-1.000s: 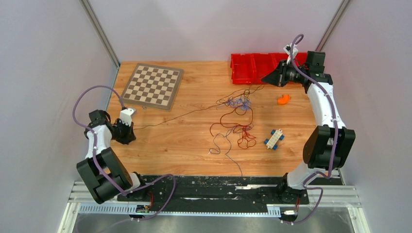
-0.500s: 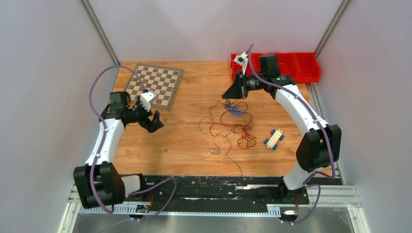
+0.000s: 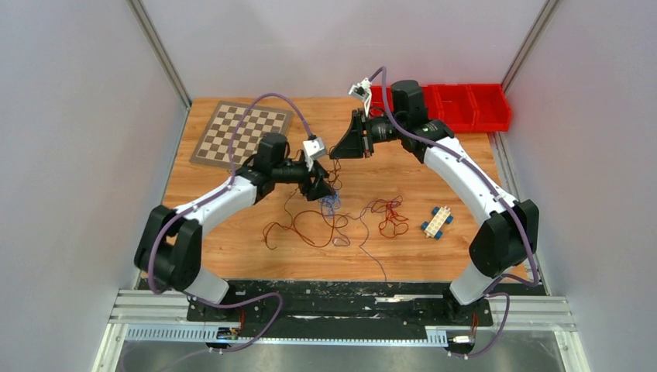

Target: Untangle the cables

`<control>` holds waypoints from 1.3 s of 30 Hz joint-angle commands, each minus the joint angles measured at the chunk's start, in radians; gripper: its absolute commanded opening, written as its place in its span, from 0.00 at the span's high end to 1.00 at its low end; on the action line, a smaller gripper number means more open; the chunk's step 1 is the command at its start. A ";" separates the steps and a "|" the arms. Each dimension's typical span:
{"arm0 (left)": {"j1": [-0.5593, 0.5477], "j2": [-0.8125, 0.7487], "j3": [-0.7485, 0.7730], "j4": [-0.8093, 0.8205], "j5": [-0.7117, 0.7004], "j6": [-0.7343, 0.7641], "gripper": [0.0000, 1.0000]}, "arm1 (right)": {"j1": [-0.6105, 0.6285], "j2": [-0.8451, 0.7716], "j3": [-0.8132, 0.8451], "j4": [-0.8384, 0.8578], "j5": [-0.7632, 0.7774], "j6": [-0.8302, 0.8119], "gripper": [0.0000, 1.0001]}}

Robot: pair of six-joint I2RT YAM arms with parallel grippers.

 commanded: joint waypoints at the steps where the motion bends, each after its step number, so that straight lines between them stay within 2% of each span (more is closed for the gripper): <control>1: 0.012 0.055 0.017 0.060 0.015 0.006 0.71 | -0.038 -0.036 0.027 0.086 -0.028 0.060 1.00; 2: 0.038 0.025 -0.001 0.067 0.028 -0.004 0.93 | -0.069 -0.046 0.007 0.085 -0.022 0.057 1.00; 4: 0.091 -0.039 -0.070 0.076 0.045 -0.022 1.00 | -0.155 -0.069 -0.046 0.076 0.000 0.037 1.00; 7: 0.167 -0.113 -0.117 -0.074 0.059 0.016 1.00 | -0.308 -0.067 -0.080 0.036 0.067 -0.035 1.00; 10: 0.254 -0.162 -0.170 -0.227 0.069 0.090 1.00 | -0.419 -0.019 -0.044 0.002 0.126 -0.058 1.00; 12: 0.281 -0.168 -0.173 -0.256 0.078 0.060 1.00 | -0.434 0.007 -0.033 -0.014 0.185 -0.089 1.00; 14: 0.284 -0.159 -0.146 -0.224 0.105 -0.053 1.00 | -0.419 0.041 -0.027 -0.040 0.225 -0.114 0.97; 15: 0.281 -0.147 -0.131 -0.198 0.115 -0.187 1.00 | -0.394 0.067 -0.010 -0.083 0.224 -0.132 0.78; 16: 0.277 -0.138 -0.099 -0.141 0.124 -0.254 1.00 | -0.374 0.086 0.007 -0.126 0.207 -0.147 0.56; 17: 0.273 -0.118 -0.082 -0.112 0.133 -0.391 1.00 | -0.351 0.097 0.011 -0.151 0.182 -0.157 0.41; 19: 0.270 -0.093 -0.045 -0.015 0.141 -0.585 1.00 | -0.302 0.081 -0.026 -0.158 0.141 -0.163 0.23; 22: 0.262 -0.078 -0.024 0.147 0.146 -0.778 1.00 | -0.200 0.047 -0.093 -0.126 0.110 -0.163 0.09; 28: 0.224 -0.049 -0.007 0.259 0.148 -0.981 1.00 | -0.003 0.052 -0.136 0.063 0.111 -0.062 0.01; 31: 0.214 -0.043 -0.008 0.304 0.156 -1.026 1.00 | 0.051 0.086 -0.114 0.126 0.166 -0.032 0.04; 32: 0.213 -0.043 -0.008 0.306 0.158 -1.038 1.00 | 0.061 0.100 -0.103 0.145 0.184 -0.016 0.13; 35: 0.216 -0.057 -0.007 0.267 0.172 -1.022 1.00 | 0.050 0.116 -0.085 0.151 0.256 -0.008 0.69; 37: 0.235 -0.086 -0.013 0.198 0.179 -0.982 1.00 | 0.016 0.087 -0.115 0.141 0.321 -0.019 0.98; 39: 0.277 -0.131 -0.033 0.143 0.192 -0.954 1.00 | -0.029 0.043 -0.157 0.106 0.400 -0.084 1.00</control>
